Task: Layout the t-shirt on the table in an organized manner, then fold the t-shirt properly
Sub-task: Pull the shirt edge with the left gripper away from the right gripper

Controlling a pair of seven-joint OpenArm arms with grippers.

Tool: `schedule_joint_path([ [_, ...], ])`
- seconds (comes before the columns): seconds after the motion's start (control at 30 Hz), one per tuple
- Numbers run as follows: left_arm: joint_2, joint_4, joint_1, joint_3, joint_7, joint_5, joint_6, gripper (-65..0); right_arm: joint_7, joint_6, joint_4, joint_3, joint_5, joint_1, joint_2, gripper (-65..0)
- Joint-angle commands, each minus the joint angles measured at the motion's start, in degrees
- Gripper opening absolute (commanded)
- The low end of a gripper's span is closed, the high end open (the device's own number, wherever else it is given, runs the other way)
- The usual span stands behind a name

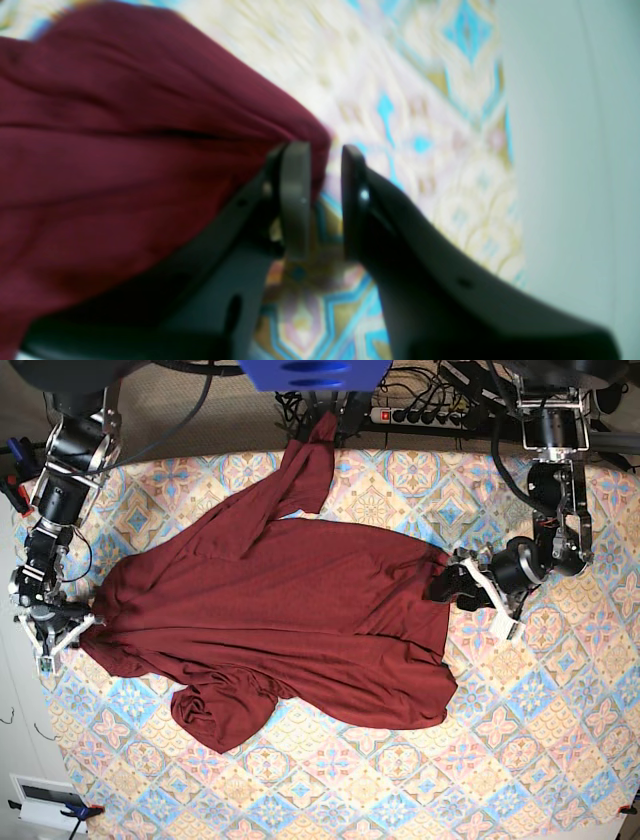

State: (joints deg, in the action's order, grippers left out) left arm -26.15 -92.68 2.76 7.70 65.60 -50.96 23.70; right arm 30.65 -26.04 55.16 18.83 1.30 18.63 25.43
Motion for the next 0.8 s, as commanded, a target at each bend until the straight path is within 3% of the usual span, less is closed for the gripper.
schedule_joint_path([
  [0.0,-1.23,-0.99,-0.44,0.43,-0.94,-0.95,0.16,-28.1,-0.81,0.50,3.35,1.52,-0.20,-1.09,1.78,-54.0],
  [0.1,-1.23,-0.99,0.36,0.43,-1.03,1.86,0.16,-28.1,0.77,0.50,10.56,3.02,-0.20,-6.28,1.16,-53.5],
  [0.2,-0.79,-0.99,0.36,0.34,-1.12,6.43,0.08,-28.1,4.29,0.50,17.77,3.81,-0.20,-8.83,-1.21,-48.9],
  [0.37,2.64,-0.99,0.18,0.52,-1.21,13.99,0.08,-28.1,8.77,0.50,27.26,3.98,-0.20,-12.87,-4.82,-41.8],
  [0.47,5.27,-0.90,-0.08,0.25,-1.21,20.41,0.08,-28.1,8.95,0.50,31.31,3.54,-0.20,-17.62,-5.61,-41.3],
  [0.67,11.16,-0.72,-0.52,-0.36,-1.21,35.09,0.16,-28.4,8.95,0.50,32.89,-0.59,-0.20,-18.06,-7.54,-41.3],
  [0.77,10.72,0.16,-0.44,-5.81,-1.21,41.07,0.16,-36.4,8.95,0.50,33.06,-2.08,-0.20,-18.15,-8.07,-41.3],
])
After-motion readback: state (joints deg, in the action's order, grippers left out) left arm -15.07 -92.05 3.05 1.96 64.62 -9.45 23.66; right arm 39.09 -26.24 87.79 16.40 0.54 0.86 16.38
